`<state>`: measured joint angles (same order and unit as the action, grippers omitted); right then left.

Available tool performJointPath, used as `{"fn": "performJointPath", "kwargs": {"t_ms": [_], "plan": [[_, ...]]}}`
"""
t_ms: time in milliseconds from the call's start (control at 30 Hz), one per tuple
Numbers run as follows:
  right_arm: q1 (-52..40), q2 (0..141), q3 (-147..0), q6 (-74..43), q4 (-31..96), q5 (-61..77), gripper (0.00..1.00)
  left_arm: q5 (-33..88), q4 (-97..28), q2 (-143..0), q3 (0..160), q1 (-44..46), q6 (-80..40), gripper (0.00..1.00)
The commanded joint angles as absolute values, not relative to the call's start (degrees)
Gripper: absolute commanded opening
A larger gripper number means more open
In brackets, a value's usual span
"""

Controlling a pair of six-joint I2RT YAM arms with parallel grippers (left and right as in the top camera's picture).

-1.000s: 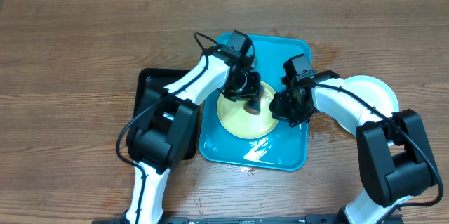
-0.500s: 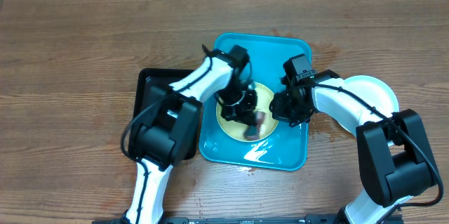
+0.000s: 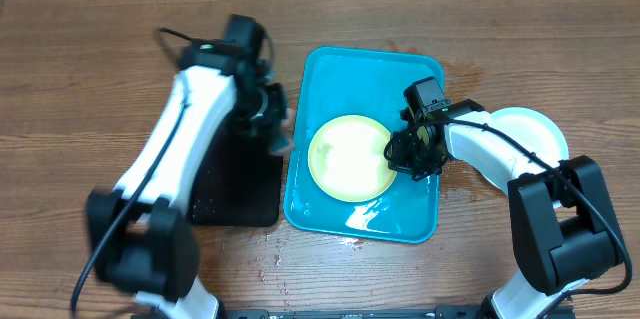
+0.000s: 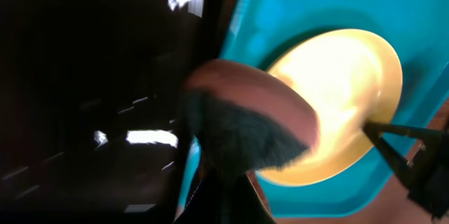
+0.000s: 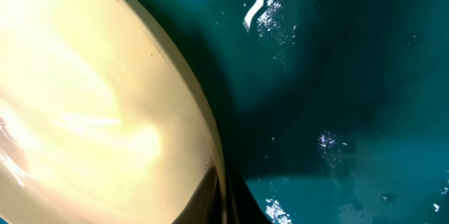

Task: Clean dirty plates on tray and stack at the side
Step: 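Return the sponge to the black tray with the left gripper, then lift and tilt the yellow plate upward with the right gripper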

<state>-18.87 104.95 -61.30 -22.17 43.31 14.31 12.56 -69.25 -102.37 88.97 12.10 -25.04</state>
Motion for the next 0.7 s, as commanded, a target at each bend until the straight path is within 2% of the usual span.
{"fn": "performJointPath", "kwargs": {"t_ms": [0,133,300,333,367,533,667], "plan": [[-18.9,105.8,-60.7,-21.2,43.8,10.3,0.04,0.0,-72.0,-98.8,88.9,9.1,-23.2,0.04],[-18.9,105.8,-60.7,-21.2,43.7,10.3,0.04,-6.5,-72.0,-99.1,85.3,6.4,-23.6,0.04],[-18.9,105.8,-60.7,-20.4,42.3,9.4,0.04,-7.2,-61.9,-99.3,73.7,4.1,-24.9,0.06],[-18.9,105.8,-60.8,-20.3,42.2,9.0,0.04,-5.9,-60.5,-99.3,72.1,3.9,-24.9,0.16],[-18.9,105.8,-60.9,-20.1,42.3,8.8,0.04,-4.8,-60.1,-99.3,71.2,3.7,-24.9,0.22],[-20.1,102.6,-64.8,-19.9,47.0,1.2,0.04,0.4,-62.2,-98.4,72.2,3.6,-23.0,0.37],[-24.9,97.5,-70.3,-18.3,50.7,-7.4,0.04,4.6,-64.8,-94.6,75.1,3.4,-22.2,0.44]]}}
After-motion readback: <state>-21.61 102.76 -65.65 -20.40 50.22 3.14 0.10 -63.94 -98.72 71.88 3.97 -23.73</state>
